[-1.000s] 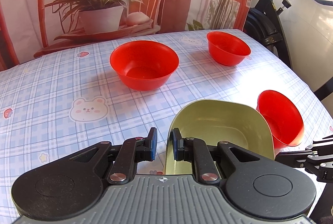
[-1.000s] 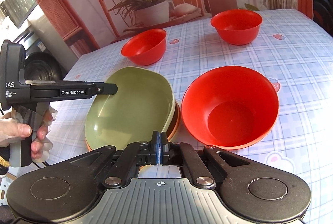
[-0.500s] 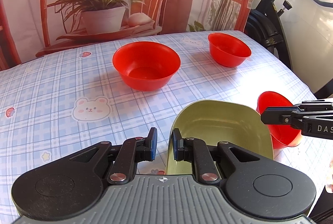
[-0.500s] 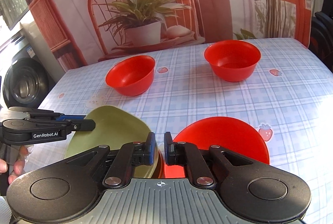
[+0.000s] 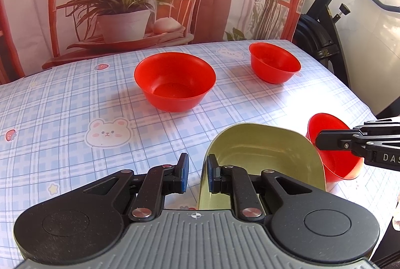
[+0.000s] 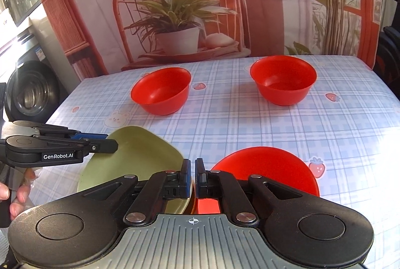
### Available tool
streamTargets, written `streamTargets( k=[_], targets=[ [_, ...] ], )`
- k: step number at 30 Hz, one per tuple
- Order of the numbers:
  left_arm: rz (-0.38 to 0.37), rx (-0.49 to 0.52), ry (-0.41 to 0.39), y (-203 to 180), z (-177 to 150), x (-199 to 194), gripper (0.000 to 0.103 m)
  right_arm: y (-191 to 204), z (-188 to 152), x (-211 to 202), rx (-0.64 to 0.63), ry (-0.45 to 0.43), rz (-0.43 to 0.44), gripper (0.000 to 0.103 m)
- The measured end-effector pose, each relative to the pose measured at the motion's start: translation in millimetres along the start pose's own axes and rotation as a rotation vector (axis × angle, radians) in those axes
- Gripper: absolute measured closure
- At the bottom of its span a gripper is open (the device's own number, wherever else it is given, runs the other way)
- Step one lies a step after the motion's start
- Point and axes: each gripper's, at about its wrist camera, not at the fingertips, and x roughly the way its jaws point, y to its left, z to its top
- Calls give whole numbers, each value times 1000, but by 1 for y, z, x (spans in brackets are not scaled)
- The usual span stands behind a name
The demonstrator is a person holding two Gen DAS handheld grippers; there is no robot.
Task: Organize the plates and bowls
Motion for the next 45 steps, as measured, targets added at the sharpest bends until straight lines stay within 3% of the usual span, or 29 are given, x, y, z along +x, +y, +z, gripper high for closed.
streamTargets(
  k=[16, 45],
  targets=[
    [-14, 3, -4, 2, -3, 0, 87, 1, -11, 11, -41, 91, 1, 103],
    [-39, 3, 1, 12, -22, 5, 82, 0, -9, 20, -55, 103, -5, 99]
  ],
)
